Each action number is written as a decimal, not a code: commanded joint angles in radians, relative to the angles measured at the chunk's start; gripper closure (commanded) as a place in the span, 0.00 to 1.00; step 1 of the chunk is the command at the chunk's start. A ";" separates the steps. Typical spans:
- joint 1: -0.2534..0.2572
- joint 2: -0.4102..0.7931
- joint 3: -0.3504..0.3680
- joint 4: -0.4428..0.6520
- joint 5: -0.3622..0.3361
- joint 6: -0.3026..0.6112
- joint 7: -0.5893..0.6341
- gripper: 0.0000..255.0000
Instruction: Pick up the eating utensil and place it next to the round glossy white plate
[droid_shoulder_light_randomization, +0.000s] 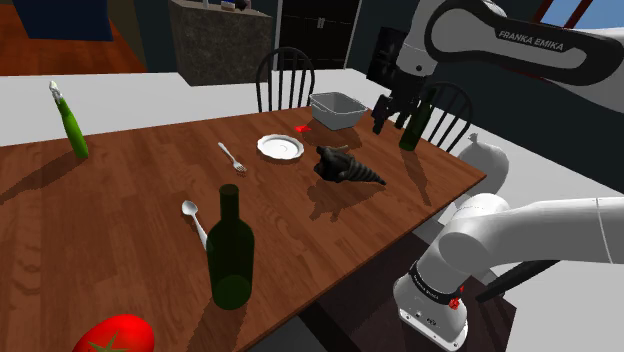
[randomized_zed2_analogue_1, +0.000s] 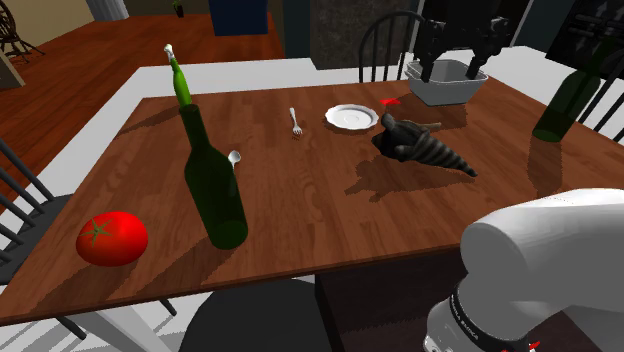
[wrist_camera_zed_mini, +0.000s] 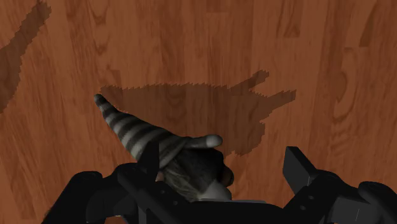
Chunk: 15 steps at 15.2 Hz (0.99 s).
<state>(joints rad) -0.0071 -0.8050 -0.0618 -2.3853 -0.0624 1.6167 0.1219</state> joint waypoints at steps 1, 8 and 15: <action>0.000 0.000 0.000 0.000 0.000 0.000 0.000 0.00; 0.053 0.096 0.138 -0.047 0.064 0.152 0.142 0.00; 0.091 0.257 0.275 -0.030 0.094 0.304 0.285 0.00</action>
<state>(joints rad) 0.0796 -0.5762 0.1936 -2.4234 0.0296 1.8981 0.3855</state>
